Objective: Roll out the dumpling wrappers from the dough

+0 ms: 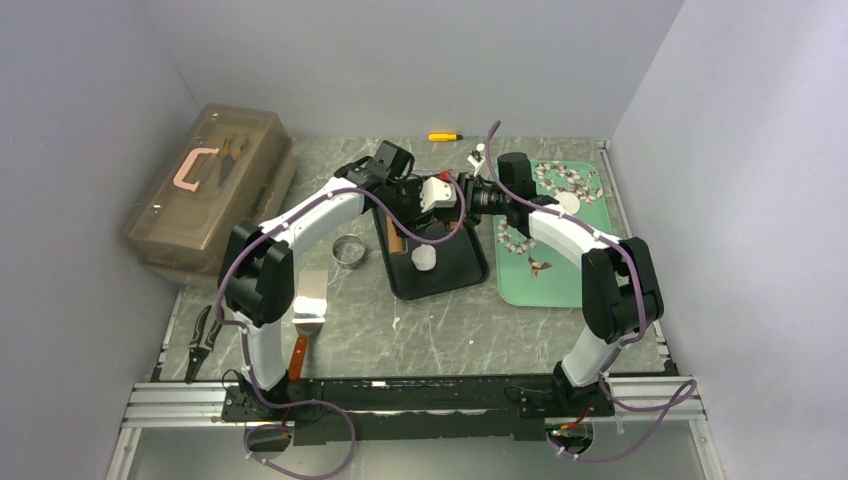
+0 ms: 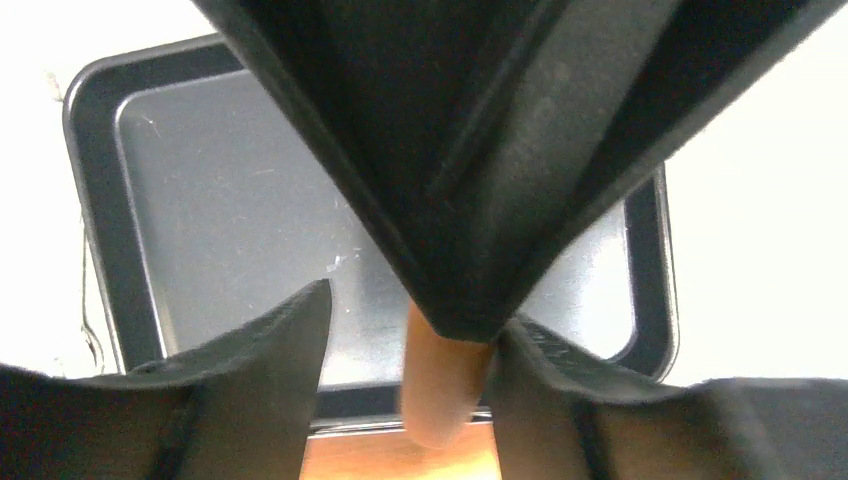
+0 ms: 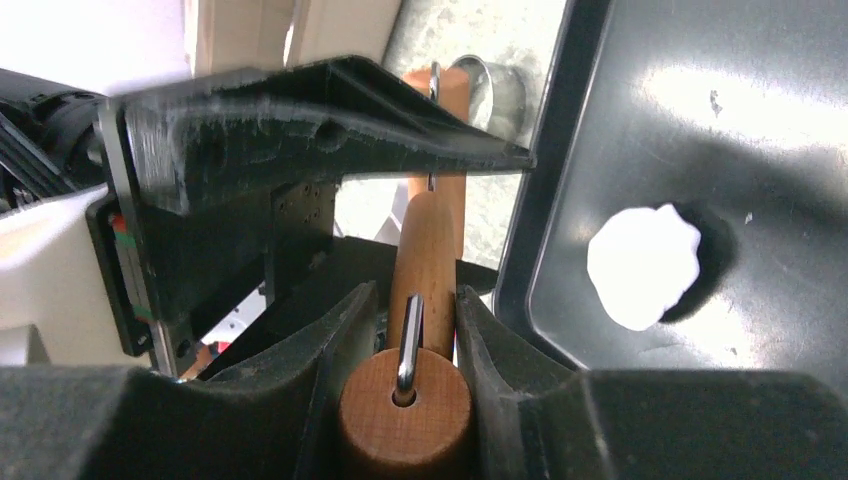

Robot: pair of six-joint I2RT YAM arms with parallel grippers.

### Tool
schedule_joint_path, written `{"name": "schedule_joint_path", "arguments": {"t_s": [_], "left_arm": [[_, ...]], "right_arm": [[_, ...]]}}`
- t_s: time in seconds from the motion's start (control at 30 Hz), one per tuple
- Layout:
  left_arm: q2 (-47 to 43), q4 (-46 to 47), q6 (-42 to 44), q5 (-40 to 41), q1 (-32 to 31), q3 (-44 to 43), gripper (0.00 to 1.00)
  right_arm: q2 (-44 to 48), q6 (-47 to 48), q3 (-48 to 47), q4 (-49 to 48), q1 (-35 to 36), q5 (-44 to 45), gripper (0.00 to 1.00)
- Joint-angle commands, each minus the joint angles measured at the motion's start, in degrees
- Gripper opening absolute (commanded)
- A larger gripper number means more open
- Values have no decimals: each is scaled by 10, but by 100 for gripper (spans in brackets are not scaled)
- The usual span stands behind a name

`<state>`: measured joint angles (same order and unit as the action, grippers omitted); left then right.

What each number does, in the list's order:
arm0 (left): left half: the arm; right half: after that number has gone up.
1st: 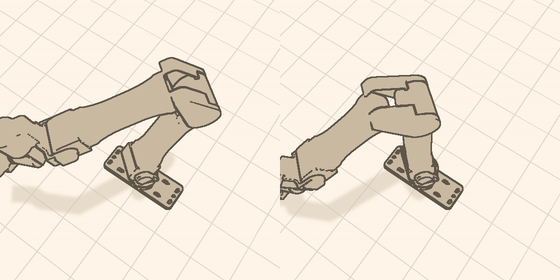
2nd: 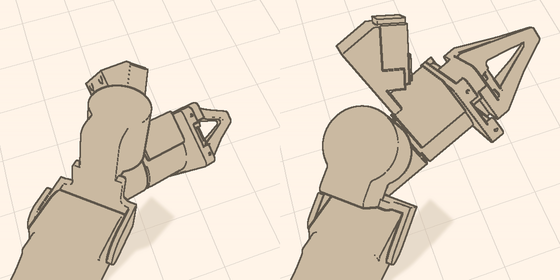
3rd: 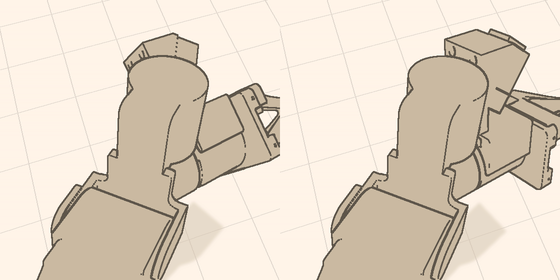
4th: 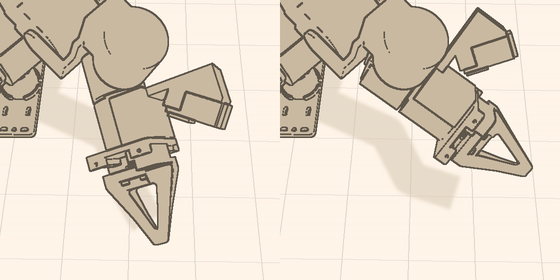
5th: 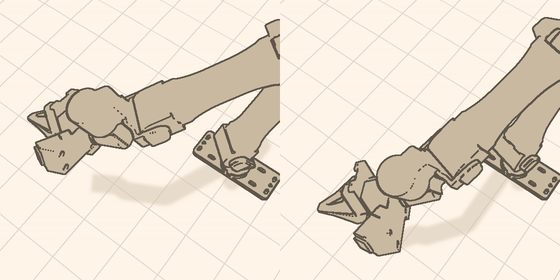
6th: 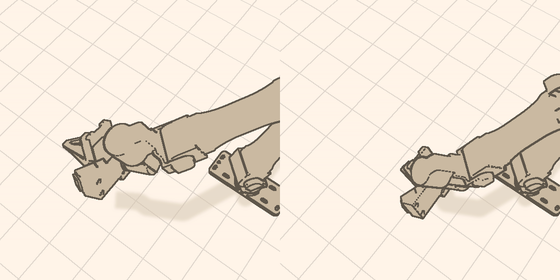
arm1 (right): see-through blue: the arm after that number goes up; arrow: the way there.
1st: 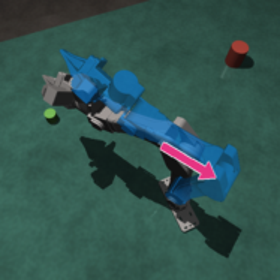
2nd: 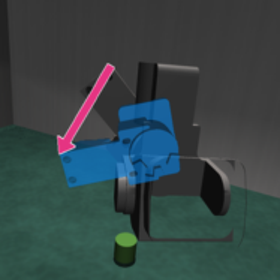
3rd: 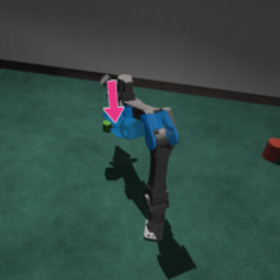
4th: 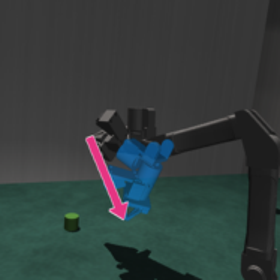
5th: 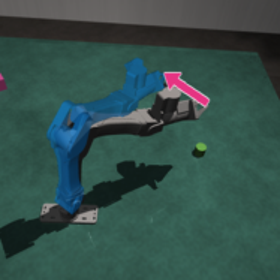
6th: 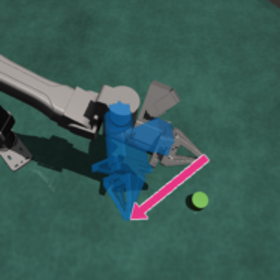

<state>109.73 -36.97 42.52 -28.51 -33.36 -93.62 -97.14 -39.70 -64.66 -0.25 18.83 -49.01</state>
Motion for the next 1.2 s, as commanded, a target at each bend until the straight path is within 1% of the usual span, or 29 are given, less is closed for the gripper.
{"name": "schedule_joint_path", "arguments": {"t_s": [0.0, 0.03, 0.13, 0.17, 0.23, 0.3, 0.37, 0.4, 0.43, 0.47, 0.5, 0.53, 0.57, 0.63, 0.8, 0.87, 1.03, 1.1, 1.17], "left_arm": [[-45, 31, 13, -8, 7, 7, 48], [-41, 29, 20, 2, 7, 9, 41], [-39, 19, 29, -3, 6, 16, 29], [-42, 20, 30, -8, 6, 20, 22], [-46, 22, 28, -9, 5, 25, 1], [-46, 20, 19, 0, 5, 19, 0], [-48, 23, -3, 26, 5, 12, 0], [-49, 28, -14, 47, 2, 11, 0], [-51, 37, -19, 77, -3, 12, 0], [-53, 44, -19, 103, -11, 15, 0], [-55, 53, -14, 125, -18, 22, 0], [-59, 66, -12, 140, -27, 35, 0], [-62, 76, -11, 154, -32, 43, 0], [-65, 83, -9, 170, -37, 50, 0], [-69, 89, -3, 176, -38, 61, 0], [-71, 82, -3, 160, -37, 60, 0], [-72, 61, -6, 113, -38, 50, 0], [-72, 53, -7, 98, -38, 49, 0], [-74, 49, -10, 91, -37, 48, 0]], "right_arm": [[37, -40, -18, -65, -3, -52, 0], [40, -38, -19, -63, -3, -49, 0], [45, -20, -26, -37, -4, -37, 0], [45, -21, -26, -38, -4, -37, 0], [39, -21, -28, -36, -4, -35, 0], [31, 4, -43, 8, -3, -7, 0], [26, 65, -82, 122, 2, 83, 2], [23, 94, -103, 169, 10, 137, 12], [21, 109, -117, 194, 19, 162, 26], [19, 110, -120, 194, 21, 153, 41], [16, 101, -114, 173, 22, 128, 52], [12, 94, -113, 168, 23, 111, 59], [7, 95, -117, 175, 23, 111, 61], [3, 101, -121, 187, 23, 114, 62], [15, 96, -109, 161, 23, 99, 62], [15, 88, -103, 135, 22, 82, 56], [15, 55, -79, 32, 22, 33, 49], [14, 56, -79, 20, 23, 42, 40], [10, 60, -80, 18, 22, 46, 34]]}}
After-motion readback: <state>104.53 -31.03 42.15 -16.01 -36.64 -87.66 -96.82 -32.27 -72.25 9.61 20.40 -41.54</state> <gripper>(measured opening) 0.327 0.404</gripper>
